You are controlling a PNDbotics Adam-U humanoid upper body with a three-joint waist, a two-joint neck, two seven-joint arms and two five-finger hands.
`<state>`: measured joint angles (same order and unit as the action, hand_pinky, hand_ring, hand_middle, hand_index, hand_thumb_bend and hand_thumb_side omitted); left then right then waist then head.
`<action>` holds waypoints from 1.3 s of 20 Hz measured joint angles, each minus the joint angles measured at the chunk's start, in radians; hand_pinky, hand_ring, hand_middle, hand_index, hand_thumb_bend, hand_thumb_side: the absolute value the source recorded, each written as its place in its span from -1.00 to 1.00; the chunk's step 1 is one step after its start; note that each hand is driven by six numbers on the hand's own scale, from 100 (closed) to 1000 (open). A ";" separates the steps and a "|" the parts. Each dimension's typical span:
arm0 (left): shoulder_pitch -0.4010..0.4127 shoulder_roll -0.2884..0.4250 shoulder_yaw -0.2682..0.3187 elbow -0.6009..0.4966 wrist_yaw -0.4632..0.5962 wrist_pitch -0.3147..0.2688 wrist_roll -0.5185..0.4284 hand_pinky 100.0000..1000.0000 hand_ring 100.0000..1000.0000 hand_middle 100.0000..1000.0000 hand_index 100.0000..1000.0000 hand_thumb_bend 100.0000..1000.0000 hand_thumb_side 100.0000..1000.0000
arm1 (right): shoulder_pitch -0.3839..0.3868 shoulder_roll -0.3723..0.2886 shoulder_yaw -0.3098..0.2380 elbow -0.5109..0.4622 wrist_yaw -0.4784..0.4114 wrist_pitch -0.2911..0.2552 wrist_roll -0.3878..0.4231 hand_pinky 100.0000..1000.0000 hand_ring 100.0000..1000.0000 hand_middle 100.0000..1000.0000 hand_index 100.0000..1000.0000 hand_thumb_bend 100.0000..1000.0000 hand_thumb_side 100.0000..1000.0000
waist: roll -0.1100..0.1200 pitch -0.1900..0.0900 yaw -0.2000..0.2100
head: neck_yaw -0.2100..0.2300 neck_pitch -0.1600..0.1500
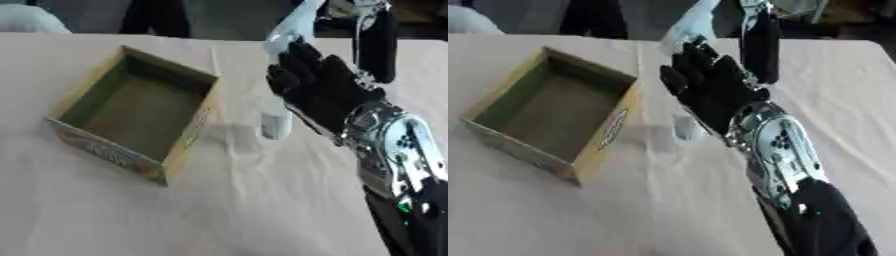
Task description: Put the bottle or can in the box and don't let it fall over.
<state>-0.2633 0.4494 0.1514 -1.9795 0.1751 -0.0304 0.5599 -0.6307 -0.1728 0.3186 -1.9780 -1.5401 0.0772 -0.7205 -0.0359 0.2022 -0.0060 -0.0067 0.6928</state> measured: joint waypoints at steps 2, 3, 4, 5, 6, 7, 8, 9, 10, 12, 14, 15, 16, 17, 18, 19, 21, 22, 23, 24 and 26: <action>0.000 0.000 0.000 0.000 0.000 0.000 0.000 1.00 0.96 1.00 0.75 -0.86 0.59 | -0.021 -0.002 -0.007 0.000 0.000 0.003 0.006 -1.00 -1.00 -1.00 0.78 -0.50 0.21 | 0.000 0.000 0.000 | 0.000 0.000; 0.001 0.000 0.000 0.000 0.000 0.000 0.000 1.00 0.96 1.00 0.75 -0.86 0.59 | -0.035 -0.004 -0.011 0.000 0.000 0.005 0.009 -1.00 -1.00 -1.00 0.78 -0.50 0.20 | 0.000 0.000 0.000 | 0.000 0.000; 0.001 0.000 0.000 0.000 0.000 0.000 0.000 1.00 0.96 1.00 0.75 -0.85 0.59 | -0.050 -0.008 -0.014 0.000 0.000 0.008 0.011 -1.00 -1.00 -1.00 0.78 -0.50 0.19 | 0.000 -0.001 -0.001 | 0.000 0.000; 0.003 0.000 0.000 0.000 0.000 0.000 0.000 1.00 0.96 1.00 0.75 -0.85 0.59 | -0.067 -0.010 -0.019 0.000 0.001 0.010 0.013 -1.00 -1.00 -1.00 0.78 -0.50 0.19 | 0.000 -0.002 -0.001 | 0.000 0.000; 0.004 0.000 0.000 0.000 0.000 0.000 0.000 1.00 0.96 1.00 0.75 -0.85 0.59 | -0.083 -0.011 -0.023 0.000 0.001 0.012 0.015 -1.00 -1.00 -1.00 0.79 -0.50 0.18 | 0.000 -0.003 -0.001 | 0.000 0.001; 0.006 0.000 0.000 0.000 0.000 0.000 0.000 1.00 0.96 1.00 0.75 -0.85 0.59 | -0.103 -0.015 -0.028 0.000 0.003 0.016 0.017 -1.00 -1.00 -1.00 0.79 -0.50 0.18 | -0.001 -0.004 -0.001 | 0.000 0.001; 0.007 0.000 0.000 0.000 0.000 0.000 0.000 1.00 0.96 1.00 0.75 -0.85 0.59 | -0.123 -0.018 -0.033 0.000 0.005 0.019 0.018 -1.00 -1.00 -1.00 0.79 -0.50 0.17 | -0.001 -0.004 -0.001 | 0.000 0.001; 0.007 0.000 0.000 0.000 0.000 0.000 0.000 1.00 0.96 1.00 0.75 -0.85 0.59 | -0.145 -0.020 -0.038 0.000 0.005 0.024 0.019 -1.00 -1.00 -1.00 0.79 -0.50 0.17 | -0.002 -0.004 -0.001 | 0.000 0.001; 0.007 0.000 0.000 0.000 0.000 0.000 0.000 1.00 0.96 1.00 0.75 -0.85 0.60 | -0.166 -0.022 -0.042 0.000 0.005 0.029 0.018 -1.00 -1.00 -1.00 0.80 -0.47 0.10 | -0.003 -0.004 -0.001 | 0.000 0.001; 0.007 0.000 0.000 0.000 0.000 0.001 0.000 1.00 0.96 1.00 0.75 -0.85 0.59 | -0.210 -0.026 -0.047 0.000 0.004 0.041 0.012 -1.00 -1.00 -1.00 0.80 -0.49 0.15 | -0.003 -0.006 -0.001 | -0.001 0.001; 0.007 0.000 0.000 0.000 0.000 0.001 0.000 1.00 0.96 1.00 0.75 -0.85 0.59 | -0.250 -0.026 -0.047 0.000 -0.008 0.057 -0.004 -1.00 -1.00 -1.00 0.80 -0.48 0.14 | -0.003 -0.009 0.000 | -0.005 0.004; 0.007 0.000 -0.001 0.000 0.000 0.001 0.000 1.00 0.96 1.00 0.75 -0.85 0.59 | -0.269 -0.026 -0.045 0.000 -0.017 0.066 -0.014 -1.00 -1.00 -1.00 0.80 -0.48 0.14 | -0.004 -0.009 0.002 | -0.005 0.006; 0.007 0.000 -0.001 0.000 0.001 0.001 0.000 1.00 0.96 1.00 0.75 -0.85 0.59 | -0.288 -0.026 -0.040 0.000 -0.027 0.076 -0.028 -1.00 -1.00 -1.00 0.80 -0.47 0.14 | -0.004 -0.009 0.004 | -0.007 0.008; 0.007 0.000 -0.002 0.000 0.001 0.001 0.000 1.00 0.96 1.00 0.75 -0.85 0.59 | -0.307 -0.026 -0.035 0.000 -0.037 0.085 -0.042 -1.00 -1.00 -1.00 0.80 -0.47 0.14 | -0.003 -0.009 0.008 | -0.010 0.009; 0.006 0.000 -0.004 0.000 0.002 0.001 -0.001 1.00 0.96 1.00 0.75 -0.85 0.59 | -0.327 -0.025 -0.029 0.000 -0.047 0.092 -0.058 -1.00 -1.00 -1.00 0.79 -0.47 0.13 | -0.003 -0.009 0.010 | -0.013 0.009; 0.003 0.000 -0.006 0.000 0.003 0.001 -0.001 1.00 0.96 1.00 0.75 -0.84 0.59 | -0.346 -0.023 -0.025 0.000 -0.057 0.098 -0.074 -1.00 -1.00 -1.00 0.79 -0.47 0.13 | -0.002 -0.009 0.015 | -0.017 0.010; -0.003 -0.001 -0.006 0.000 0.005 0.001 -0.001 1.00 0.96 1.00 0.75 -0.84 0.59 | -0.381 -0.011 -0.016 0.000 -0.072 0.098 -0.106 -1.00 -1.00 -1.00 0.78 -0.47 0.13 | 0.000 -0.008 0.023 | -0.026 0.010; -0.005 -0.002 -0.006 0.000 0.007 0.000 0.000 1.00 0.96 1.00 0.75 -0.84 0.59 | -0.395 -0.004 -0.013 0.000 -0.077 0.093 -0.120 -1.00 -1.00 -1.00 0.78 -0.48 0.13 | 0.002 -0.008 0.027 | -0.031 0.012; -0.009 -0.003 -0.006 0.000 0.009 0.000 0.000 1.00 0.96 1.00 0.75 -0.83 0.59 | -0.407 0.004 -0.009 0.000 -0.081 0.088 -0.131 -1.00 -1.00 -1.00 0.78 -0.48 0.13 | 0.004 -0.008 0.033 | -0.037 0.014; -0.013 -0.005 -0.006 0.000 0.010 -0.001 0.001 1.00 0.96 1.00 0.75 -0.83 0.59 | -0.418 0.011 -0.006 0.000 -0.084 0.083 -0.141 -1.00 -1.00 -1.00 0.78 -0.49 0.13 | 0.005 -0.005 0.038 | -0.043 0.014; -0.022 -0.013 -0.006 0.000 0.013 -0.004 0.004 1.00 0.96 1.00 0.75 -0.82 0.58 | -0.441 0.024 0.003 0.000 -0.088 0.072 -0.156 -1.00 -1.00 -1.00 0.78 -0.49 0.13 | 0.008 0.004 0.049 | -0.054 0.015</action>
<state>-0.2858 0.4364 0.1453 -1.9797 0.1880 -0.0343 0.5641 -1.0712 -0.1484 0.3220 -1.9782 -1.6277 0.1493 -0.8760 -0.0282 0.2059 0.0432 -0.0612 0.7077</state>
